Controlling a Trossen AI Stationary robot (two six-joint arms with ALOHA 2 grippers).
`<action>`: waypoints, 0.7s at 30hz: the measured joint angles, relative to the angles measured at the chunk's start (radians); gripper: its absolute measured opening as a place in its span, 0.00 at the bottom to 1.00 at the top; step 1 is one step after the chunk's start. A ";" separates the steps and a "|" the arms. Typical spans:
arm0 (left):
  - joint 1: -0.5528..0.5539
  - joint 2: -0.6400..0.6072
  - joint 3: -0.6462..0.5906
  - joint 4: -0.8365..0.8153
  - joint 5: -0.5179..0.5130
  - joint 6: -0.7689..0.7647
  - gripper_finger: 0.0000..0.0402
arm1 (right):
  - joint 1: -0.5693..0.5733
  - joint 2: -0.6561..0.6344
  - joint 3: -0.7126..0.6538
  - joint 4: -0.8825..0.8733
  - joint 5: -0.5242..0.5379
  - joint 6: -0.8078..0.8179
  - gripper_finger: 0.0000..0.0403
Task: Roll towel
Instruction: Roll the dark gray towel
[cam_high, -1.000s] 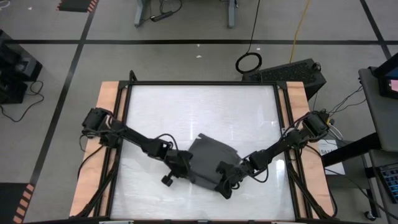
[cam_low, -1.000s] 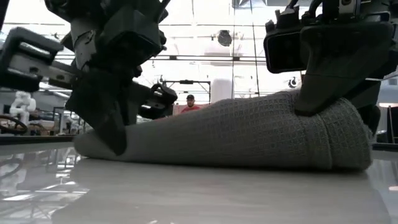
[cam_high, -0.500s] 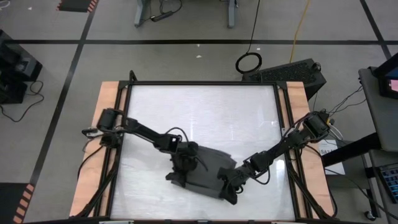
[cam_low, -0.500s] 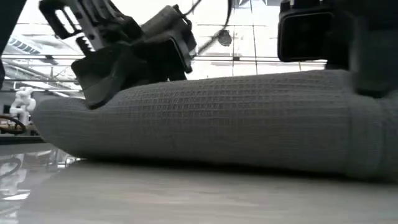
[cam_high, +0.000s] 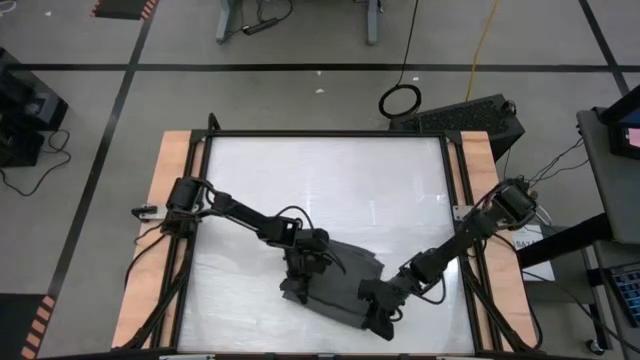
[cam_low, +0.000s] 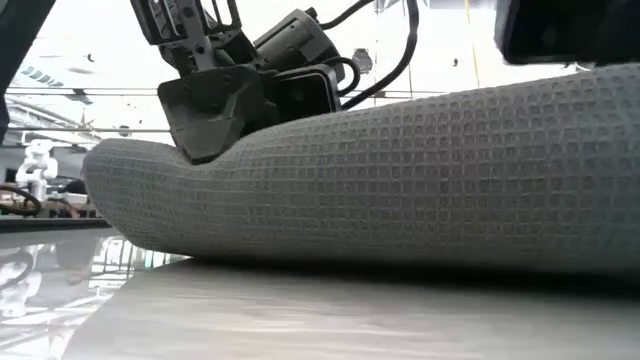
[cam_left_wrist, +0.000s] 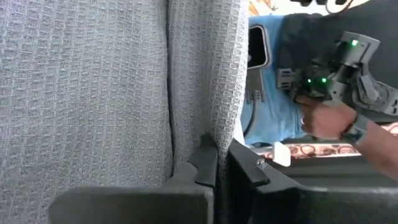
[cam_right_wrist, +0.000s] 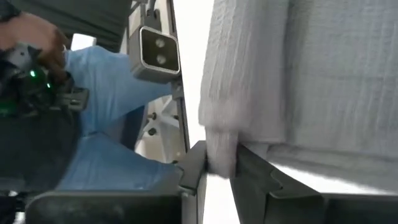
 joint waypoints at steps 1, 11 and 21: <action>0.002 0.000 0.000 -0.004 -0.006 0.000 0.04 | 0.012 -0.013 0.000 -0.017 0.017 -0.006 0.14; 0.012 0.000 -0.001 -0.018 -0.026 -0.027 0.03 | 0.133 -0.140 0.000 -0.002 0.350 -0.234 0.31; 0.013 0.000 -0.002 -0.017 -0.045 -0.078 0.03 | 0.163 -0.037 0.096 0.020 0.479 -0.511 0.44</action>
